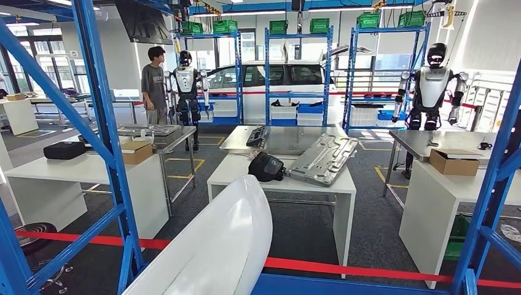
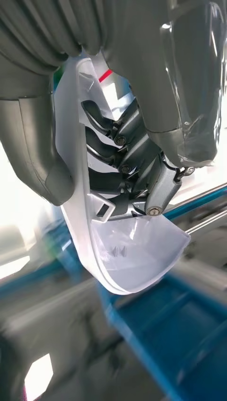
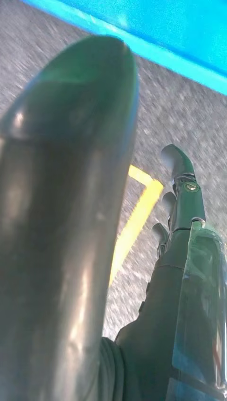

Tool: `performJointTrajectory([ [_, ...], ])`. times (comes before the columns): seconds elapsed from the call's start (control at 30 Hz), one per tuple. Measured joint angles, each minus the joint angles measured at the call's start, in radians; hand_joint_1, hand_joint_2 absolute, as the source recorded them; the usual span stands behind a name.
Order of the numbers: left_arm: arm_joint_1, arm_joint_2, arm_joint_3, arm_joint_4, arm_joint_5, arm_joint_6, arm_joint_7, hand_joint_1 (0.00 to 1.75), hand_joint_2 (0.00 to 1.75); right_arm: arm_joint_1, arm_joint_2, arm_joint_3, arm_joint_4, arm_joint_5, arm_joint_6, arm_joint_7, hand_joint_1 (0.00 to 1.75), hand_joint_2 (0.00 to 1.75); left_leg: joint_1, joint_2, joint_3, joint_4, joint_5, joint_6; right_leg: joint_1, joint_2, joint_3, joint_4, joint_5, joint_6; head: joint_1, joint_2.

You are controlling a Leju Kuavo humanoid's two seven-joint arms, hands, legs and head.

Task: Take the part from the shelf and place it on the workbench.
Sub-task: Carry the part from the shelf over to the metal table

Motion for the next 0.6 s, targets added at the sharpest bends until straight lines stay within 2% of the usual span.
performJointTrajectory([
  [0.07,-0.007,-0.001,-0.027,0.001,0.059,-0.032,0.015,1.61,1.75,0.005,0.003,-0.007,-0.012,0.011,-0.007,0.043,0.00,0.00,-0.005,-0.001,0.005,-0.016,0.003,0.007,0.001,-0.001,-0.006,-0.002,0.007,0.011,-0.001,0.000],
  [0.13,-0.015,-0.003,-0.055,0.005,0.085,-0.056,0.020,1.61,1.75,0.015,0.005,-0.021,-0.032,0.024,0.004,0.077,0.00,0.00,-0.001,0.001,0.004,-0.031,0.016,0.017,0.000,-0.002,-0.012,0.004,0.002,0.019,0.000,0.000],
  [0.17,-0.020,-0.005,-0.069,0.009,0.095,-0.067,0.021,1.61,1.75,0.020,0.006,-0.031,-0.043,0.031,0.013,0.089,0.00,0.00,0.001,0.003,0.002,-0.039,0.025,0.023,0.001,-0.002,-0.024,0.027,-0.017,0.018,0.000,0.000],
  [0.2,-0.025,-0.008,-0.083,0.015,0.108,-0.078,0.024,1.61,1.75,0.023,0.007,-0.042,-0.052,0.037,0.023,0.099,0.00,0.00,0.002,0.006,-0.002,-0.046,0.033,0.029,0.001,-0.002,-0.044,0.073,-0.048,0.015,0.002,0.000],
  [0.27,-0.038,-0.013,-0.109,0.040,0.136,-0.100,0.027,1.61,1.75,0.027,0.005,-0.067,-0.067,0.043,0.049,0.116,0.00,0.00,-0.001,0.008,-0.019,-0.047,0.046,0.035,0.000,-0.002,-0.097,0.206,-0.121,0.009,0.004,0.000],
  [0.3,-0.046,-0.014,-0.121,0.058,0.144,-0.111,0.025,1.61,1.75,0.028,0.002,-0.080,-0.071,0.043,0.065,0.123,0.00,0.00,-0.003,0.008,-0.028,-0.046,0.052,0.036,0.000,-0.002,-0.113,0.259,-0.144,0.012,0.005,0.000],
  [0.33,-0.055,-0.014,-0.132,0.079,0.146,-0.120,0.019,1.61,1.75,0.028,-0.001,-0.093,-0.072,0.043,0.078,0.133,0.00,0.00,-0.004,0.008,-0.038,-0.045,0.059,0.035,-0.001,-0.002,-0.114,0.280,-0.150,0.018,0.006,0.000],
  [0.37,-0.065,-0.014,-0.143,0.099,0.145,-0.127,0.011,1.61,1.75,0.028,-0.005,-0.106,-0.073,0.043,0.090,0.147,0.00,0.00,-0.004,0.008,-0.048,-0.042,0.066,0.033,-0.002,-0.002,-0.093,0.259,-0.140,0.026,0.006,0.000],
  [0.43,-0.084,-0.014,-0.160,0.129,0.140,-0.134,-0.003,1.61,1.75,0.026,-0.013,-0.134,-0.074,0.044,0.102,0.192,0.00,0.00,-0.004,0.008,-0.066,-0.034,0.076,0.027,-0.004,-0.003,-0.002,0.120,-0.100,0.040,0.007,0.000],
  [0.47,-0.093,-0.014,-0.168,0.139,0.138,-0.136,-0.008,1.61,1.75,0.026,-0.016,-0.149,-0.074,0.046,0.105,0.222,0.00,0.00,-0.006,0.007,-0.075,-0.028,0.081,0.023,-0.003,-0.002,0.041,0.054,-0.084,0.039,0.008,0.000],
  [0.5,-0.101,-0.013,-0.176,0.146,0.135,-0.137,-0.011,1.61,1.75,0.027,-0.017,-0.165,-0.077,0.049,0.110,0.256,0.00,0.00,-0.007,0.007,-0.080,-0.023,0.085,0.018,-0.003,0.000,0.067,0.011,-0.075,0.035,0.008,0.000],
  [0.53,-0.109,-0.012,-0.185,0.153,0.132,-0.137,-0.015,1.61,1.75,0.031,-0.016,-0.184,-0.087,0.057,0.121,0.293,0.00,0.00,-0.008,0.007,-0.084,-0.019,0.089,0.013,-0.001,0.003,0.076,-0.008,-0.073,0.028,0.007,0.000],
  [0.6,-0.121,-0.008,-0.202,0.163,0.127,-0.131,-0.023,1.61,1.75,0.050,0.001,-0.232,-0.135,0.085,0.161,0.369,0.00,0.00,-0.008,0.005,-0.088,-0.015,0.099,0.004,-0.001,0.005,0.064,-0.007,-0.064,0.014,0.006,0.000],
])
